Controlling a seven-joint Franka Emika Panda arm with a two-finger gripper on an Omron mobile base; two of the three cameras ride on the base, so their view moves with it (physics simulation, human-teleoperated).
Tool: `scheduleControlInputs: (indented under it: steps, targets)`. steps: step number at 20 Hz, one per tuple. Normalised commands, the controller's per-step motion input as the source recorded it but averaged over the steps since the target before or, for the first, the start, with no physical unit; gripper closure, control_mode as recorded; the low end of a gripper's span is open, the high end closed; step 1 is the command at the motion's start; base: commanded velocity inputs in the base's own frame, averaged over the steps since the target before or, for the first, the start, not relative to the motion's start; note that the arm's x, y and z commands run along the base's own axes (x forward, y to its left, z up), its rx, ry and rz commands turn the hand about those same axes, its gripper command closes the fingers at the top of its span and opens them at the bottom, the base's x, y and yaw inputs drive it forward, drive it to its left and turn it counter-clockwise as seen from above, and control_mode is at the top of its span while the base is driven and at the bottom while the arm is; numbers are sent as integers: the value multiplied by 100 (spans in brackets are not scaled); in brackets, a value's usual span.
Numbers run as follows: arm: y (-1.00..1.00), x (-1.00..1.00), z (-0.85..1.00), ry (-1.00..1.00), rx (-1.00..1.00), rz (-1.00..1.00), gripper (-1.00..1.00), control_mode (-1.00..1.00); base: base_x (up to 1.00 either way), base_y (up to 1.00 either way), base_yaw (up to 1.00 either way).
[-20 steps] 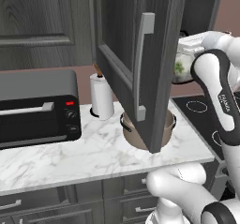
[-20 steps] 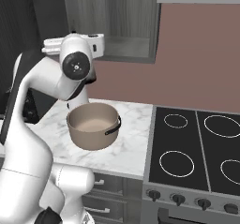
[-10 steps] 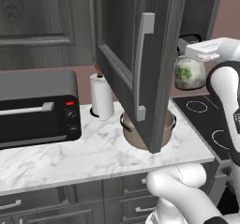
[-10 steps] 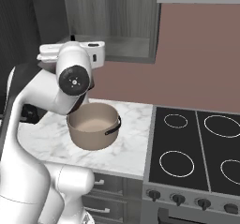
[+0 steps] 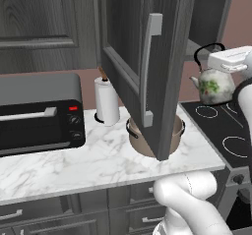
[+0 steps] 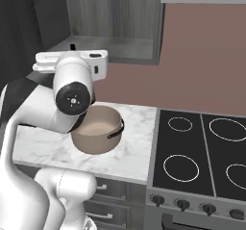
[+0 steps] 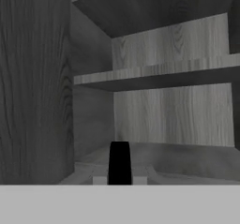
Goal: Pick the kettle from the cabinet and place it on a stove burner. Then pick the pot from the counter and place it on another stove burner. Finally, turn both burners on.
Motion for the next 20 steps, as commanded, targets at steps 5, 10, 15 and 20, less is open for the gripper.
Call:
scheduleControlInputs:
  steps: [5, 10, 15, 20]
  targets:
    - [-2, -27, -11, 2, 0, 0, 100, -100, 0, 0, 0]
    - [0, -6, -3, 0, 0, 0, 100, -100, 0, 0, 0]
    - [0, 0, 0, 0, 0, 0, 100, -100, 0, 0, 0]
    - [0, -8, 0, -5, 0, -1, 100, 100, -26, -2, -2]
